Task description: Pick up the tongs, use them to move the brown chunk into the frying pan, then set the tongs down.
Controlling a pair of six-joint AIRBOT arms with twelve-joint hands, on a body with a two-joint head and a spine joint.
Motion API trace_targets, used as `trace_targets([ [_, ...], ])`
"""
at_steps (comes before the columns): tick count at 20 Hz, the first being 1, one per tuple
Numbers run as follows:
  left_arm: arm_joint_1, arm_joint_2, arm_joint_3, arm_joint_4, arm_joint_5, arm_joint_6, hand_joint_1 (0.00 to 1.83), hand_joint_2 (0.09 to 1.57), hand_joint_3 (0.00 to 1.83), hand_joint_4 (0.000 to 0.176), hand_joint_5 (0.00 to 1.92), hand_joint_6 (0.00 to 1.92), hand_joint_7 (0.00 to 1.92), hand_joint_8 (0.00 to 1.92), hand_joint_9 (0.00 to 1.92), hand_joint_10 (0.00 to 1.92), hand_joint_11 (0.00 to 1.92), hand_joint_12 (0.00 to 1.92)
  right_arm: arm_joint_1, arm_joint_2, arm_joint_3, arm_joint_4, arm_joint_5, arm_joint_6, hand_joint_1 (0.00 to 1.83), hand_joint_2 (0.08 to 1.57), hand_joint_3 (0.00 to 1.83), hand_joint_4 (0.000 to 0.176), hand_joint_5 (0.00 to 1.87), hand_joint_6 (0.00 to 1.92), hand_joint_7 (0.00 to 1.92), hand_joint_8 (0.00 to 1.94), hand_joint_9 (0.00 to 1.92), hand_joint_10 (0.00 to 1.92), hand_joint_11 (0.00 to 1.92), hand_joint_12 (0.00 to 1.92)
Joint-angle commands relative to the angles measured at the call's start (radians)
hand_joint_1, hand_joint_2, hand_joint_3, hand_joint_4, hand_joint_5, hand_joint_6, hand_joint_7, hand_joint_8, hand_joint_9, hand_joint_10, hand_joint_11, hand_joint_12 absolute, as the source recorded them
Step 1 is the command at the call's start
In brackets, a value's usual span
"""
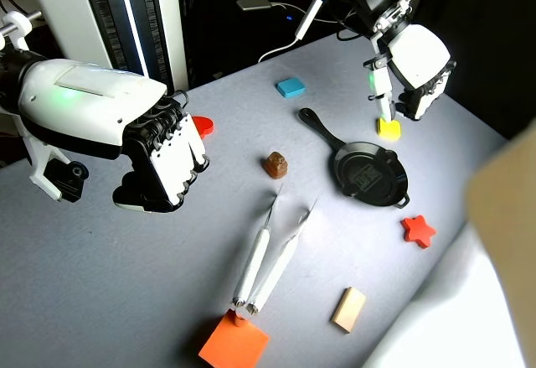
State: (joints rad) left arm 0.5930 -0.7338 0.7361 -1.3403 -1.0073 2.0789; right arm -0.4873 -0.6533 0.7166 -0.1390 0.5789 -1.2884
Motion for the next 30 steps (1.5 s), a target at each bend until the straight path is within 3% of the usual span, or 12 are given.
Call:
trace_targets([
  [1,0.001,0.004,0.001,0.059,-0.089,0.005,0.24,1.2,0.21,0.04,0.05,0.12,0.1,0.07,0.06,0.18,0.0,0.67,0.008,0.004,-0.002,0.01,0.117,-0.008,0.58,0.99,0.18,0.0,0.08,0.23,0.24,0.12,0.15,0.38,0.0,1.06],
  [2,0.002,0.004,0.0,0.053,-0.089,0.005,0.24,1.2,0.21,0.04,0.05,0.12,0.1,0.07,0.06,0.18,0.0,0.67,0.008,0.004,-0.002,0.01,0.117,-0.008,0.58,0.99,0.18,0.0,0.08,0.23,0.24,0.12,0.15,0.38,0.0,1.06],
  [3,0.002,0.004,-0.002,0.042,-0.092,0.005,0.17,1.32,0.01,0.045,0.06,0.01,0.09,0.0,0.09,0.04,0.0,0.59,0.007,0.004,-0.002,0.01,0.117,-0.008,0.58,1.09,0.01,0.0,0.13,0.07,0.26,0.0,0.21,0.2,0.0,1.04],
  [5,0.002,0.004,-0.003,0.04,-0.104,0.005,0.21,1.31,0.0,0.037,0.11,0.02,0.13,0.01,0.13,0.04,0.0,0.68,0.007,0.004,-0.002,0.01,0.116,-0.008,0.6,1.1,0.0,0.0,0.15,0.04,0.25,0.0,0.22,0.16,0.0,1.04],
  [8,0.0,0.004,-0.004,0.036,-0.109,0.004,0.2,1.31,0.0,0.035,0.1,0.01,0.13,0.0,0.13,0.03,0.0,0.68,0.009,0.005,-0.001,0.012,0.105,-0.008,0.69,1.09,0.0,0.0,0.12,0.02,0.2,0.0,0.19,0.12,0.0,0.94],
  [9,-0.001,0.004,-0.005,0.034,-0.11,0.004,0.19,1.31,0.0,0.036,0.11,0.01,0.13,0.0,0.14,0.03,0.0,0.69,0.013,0.004,-0.001,0.013,0.098,-0.009,0.82,1.05,0.0,0.0,0.09,0.0,0.15,0.0,0.15,0.09,0.0,0.83],
  [11,-0.004,0.004,-0.011,0.034,-0.119,0.005,0.16,1.32,0.0,0.035,0.11,0.01,0.13,0.0,0.14,0.02,0.0,0.68,0.049,-0.011,-0.001,0.043,0.033,-0.043,1.04,1.01,0.0,0.0,0.03,0.0,0.07,0.0,0.06,0.04,0.0,0.41],
  [16,-0.006,0.005,-0.013,0.01,-0.133,0.003,0.21,1.31,0.0,0.029,0.13,0.01,0.15,0.0,0.15,0.02,0.0,0.68,0.193,-0.118,0.072,0.115,-0.2,-0.111,1.18,0.98,0.0,0.0,0.0,0.0,0.03,0.0,0.04,0.01,0.0,0.02],
  [19,-0.011,0.004,-0.014,0.001,-0.132,-0.004,0.21,1.32,0.0,0.033,0.11,0.0,0.13,0.0,0.14,0.0,0.0,0.64,0.265,-0.211,0.156,0.138,-0.377,-0.11,1.19,0.97,0.0,0.0,0.0,0.0,0.03,0.0,0.03,0.01,0.0,0.0],
  [24,-0.012,0.004,-0.013,-0.003,-0.117,-0.01,0.22,1.32,0.0,0.028,0.11,0.0,0.14,0.0,0.15,0.0,0.0,0.61,0.333,-0.329,0.268,0.162,-0.547,-0.05,1.13,0.98,0.0,0.0,0.0,0.0,0.02,0.01,0.02,0.01,0.01,0.01],
  [30,-0.013,0.003,-0.015,-0.001,-0.067,-0.01,0.26,1.31,0.0,0.021,0.12,0.0,0.12,0.0,0.15,0.0,0.0,0.66,0.371,-0.477,0.397,0.163,-0.65,0.002,1.09,1.0,0.0,0.0,0.01,0.01,0.02,0.01,0.01,0.0,0.01,0.02],
])
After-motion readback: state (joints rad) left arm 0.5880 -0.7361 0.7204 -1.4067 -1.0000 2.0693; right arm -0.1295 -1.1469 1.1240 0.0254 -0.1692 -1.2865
